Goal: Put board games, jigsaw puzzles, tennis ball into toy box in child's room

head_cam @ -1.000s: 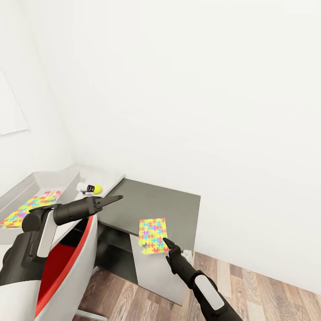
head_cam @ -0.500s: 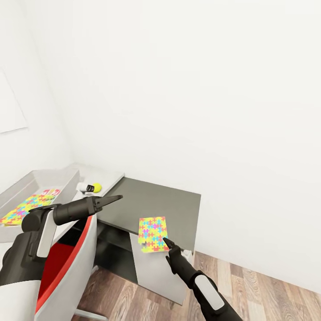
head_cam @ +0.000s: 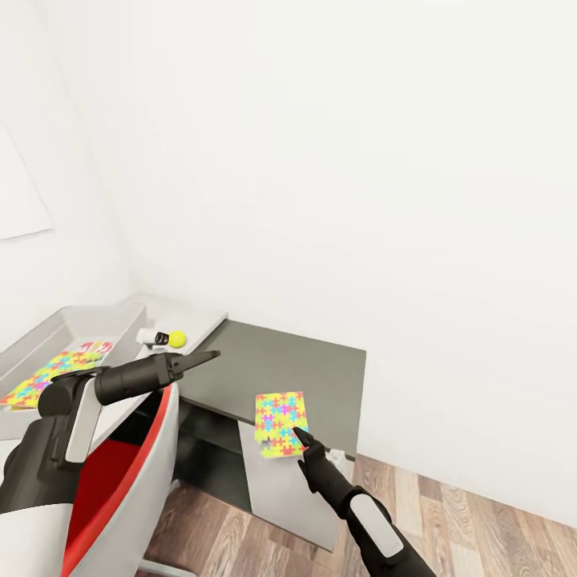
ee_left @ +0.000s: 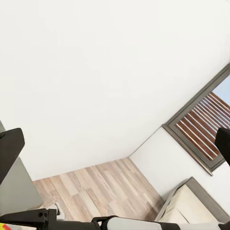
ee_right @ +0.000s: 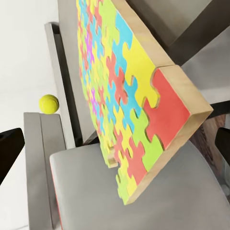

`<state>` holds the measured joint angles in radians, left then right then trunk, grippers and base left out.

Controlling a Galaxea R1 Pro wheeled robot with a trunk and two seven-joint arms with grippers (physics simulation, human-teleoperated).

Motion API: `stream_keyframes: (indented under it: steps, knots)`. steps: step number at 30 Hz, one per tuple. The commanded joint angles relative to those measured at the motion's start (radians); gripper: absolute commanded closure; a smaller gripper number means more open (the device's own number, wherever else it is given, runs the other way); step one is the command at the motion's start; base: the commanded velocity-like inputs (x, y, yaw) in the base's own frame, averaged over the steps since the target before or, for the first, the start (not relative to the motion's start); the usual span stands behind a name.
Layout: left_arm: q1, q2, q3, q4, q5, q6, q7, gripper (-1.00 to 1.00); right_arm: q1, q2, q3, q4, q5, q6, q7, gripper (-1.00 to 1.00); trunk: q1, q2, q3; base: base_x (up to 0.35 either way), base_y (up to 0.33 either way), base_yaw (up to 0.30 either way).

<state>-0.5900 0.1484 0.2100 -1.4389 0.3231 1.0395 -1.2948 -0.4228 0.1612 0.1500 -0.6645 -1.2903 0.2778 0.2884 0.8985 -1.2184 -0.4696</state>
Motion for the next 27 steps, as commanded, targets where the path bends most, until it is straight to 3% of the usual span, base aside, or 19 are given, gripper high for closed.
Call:
stream_keyframes:
  steps: [1, 24, 25, 27]
  knots:
    - [-0.001, 0.0, 0.001, 0.0, 0.002, 0.008, -0.001, -1.0, -0.001, 0.0, 0.0, 0.0, -0.007, 0.003, 0.001, -1.0, 0.0, -0.001, -0.001, 0.002, 0.005, 0.0]
    - [-0.001, -0.001, -0.002, 0.0, 0.002, 0.008, -0.001, -1.0, -0.001, 0.0, 0.004, 0.0, -0.006, 0.003, 0.002, -1.0, 0.0, -0.001, -0.001, 0.04, 0.027, 0.0]
    - [-0.001, -0.001, -0.002, 0.0, 0.002, 0.008, -0.001, -1.0, -0.001, 0.0, 0.004, 0.0, -0.007, 0.003, 0.002, 1.0, 0.0, -0.001, -0.001, 0.001, 0.001, 0.0]
    - [-0.001, -0.001, -0.001, 0.0, 0.002, 0.008, -0.001, -1.0, -0.001, 0.0, 0.002, 0.0, -0.007, 0.003, 0.002, 1.0, 0.0, -0.001, -0.001, 0.0, 0.0, 0.0]
